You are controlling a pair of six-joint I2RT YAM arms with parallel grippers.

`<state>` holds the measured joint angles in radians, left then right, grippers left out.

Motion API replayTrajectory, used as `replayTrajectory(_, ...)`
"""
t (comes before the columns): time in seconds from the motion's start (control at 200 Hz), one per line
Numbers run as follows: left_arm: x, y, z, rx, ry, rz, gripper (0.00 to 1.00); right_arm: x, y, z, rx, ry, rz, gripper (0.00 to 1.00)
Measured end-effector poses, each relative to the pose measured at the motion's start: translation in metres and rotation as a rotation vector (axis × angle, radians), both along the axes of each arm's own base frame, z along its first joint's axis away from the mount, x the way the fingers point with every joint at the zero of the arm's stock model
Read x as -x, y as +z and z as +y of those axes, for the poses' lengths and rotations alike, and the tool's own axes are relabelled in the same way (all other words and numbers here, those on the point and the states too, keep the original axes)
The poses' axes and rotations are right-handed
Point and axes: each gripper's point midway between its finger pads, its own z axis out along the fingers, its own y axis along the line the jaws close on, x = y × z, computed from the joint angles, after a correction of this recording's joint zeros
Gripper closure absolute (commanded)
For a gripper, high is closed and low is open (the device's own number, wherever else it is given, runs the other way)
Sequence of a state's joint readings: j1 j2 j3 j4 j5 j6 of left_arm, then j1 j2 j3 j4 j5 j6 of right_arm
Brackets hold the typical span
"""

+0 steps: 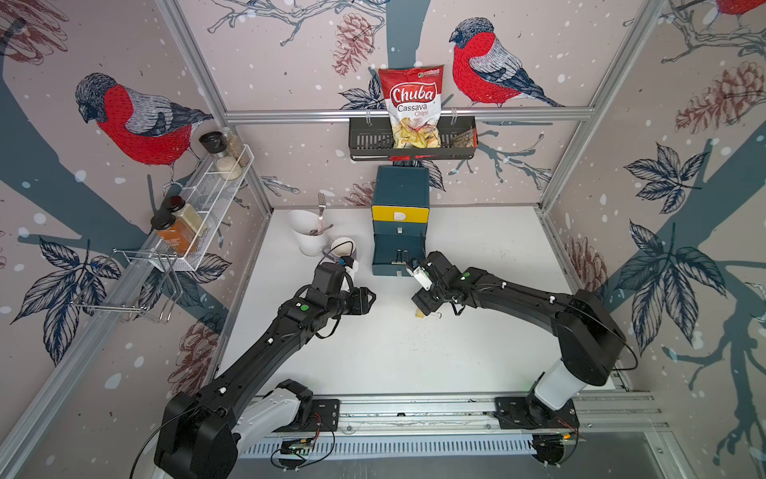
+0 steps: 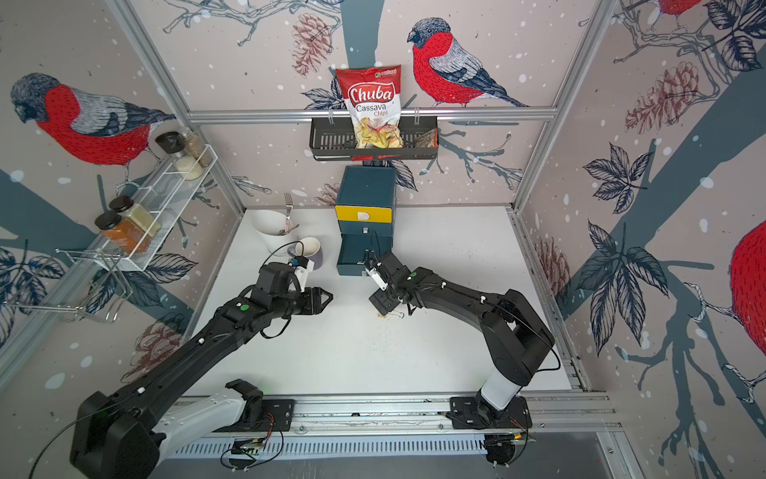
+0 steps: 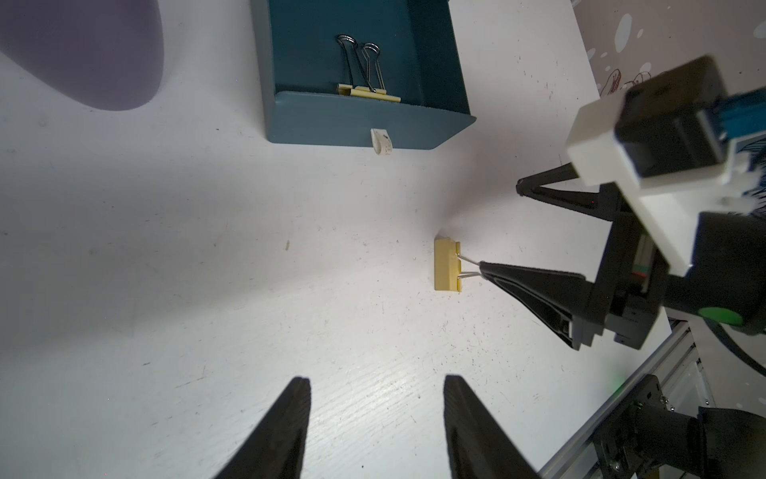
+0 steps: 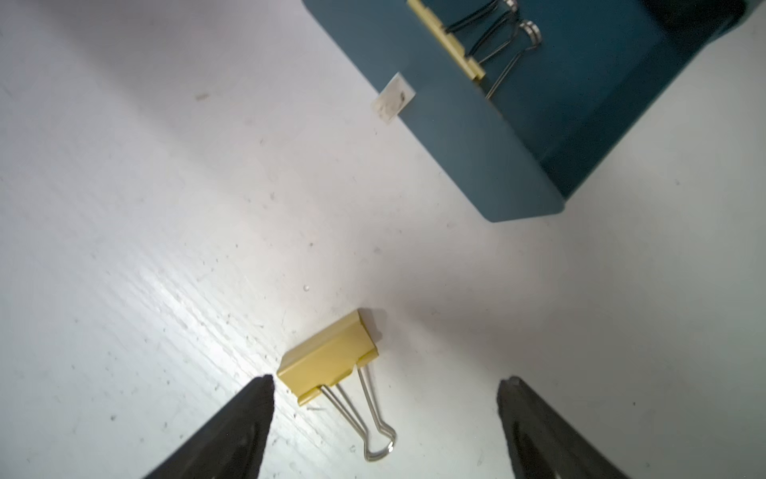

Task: Put the binder clips in the drawer according to color
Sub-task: Pick up the binder clip at the center of the board.

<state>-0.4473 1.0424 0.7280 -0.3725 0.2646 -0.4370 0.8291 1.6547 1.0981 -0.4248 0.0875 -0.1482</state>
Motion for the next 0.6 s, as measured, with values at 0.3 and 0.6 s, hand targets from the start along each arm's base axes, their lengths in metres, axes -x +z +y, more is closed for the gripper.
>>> replayTrajectory(0.3, 0.0, 0.001, 0.0, 0.003, -0.001, -0.005, 0.44, 0.023, -0.02, 0.002, 0.058, 0.293, 0.023, 0.02)
replayTrajectory(0.6, 0.0, 0.002, 0.0, 0.004, -0.001, -0.008, 0.44, 0.018, -0.056, 0.0, 0.122, 0.395, 0.042, 0.07)
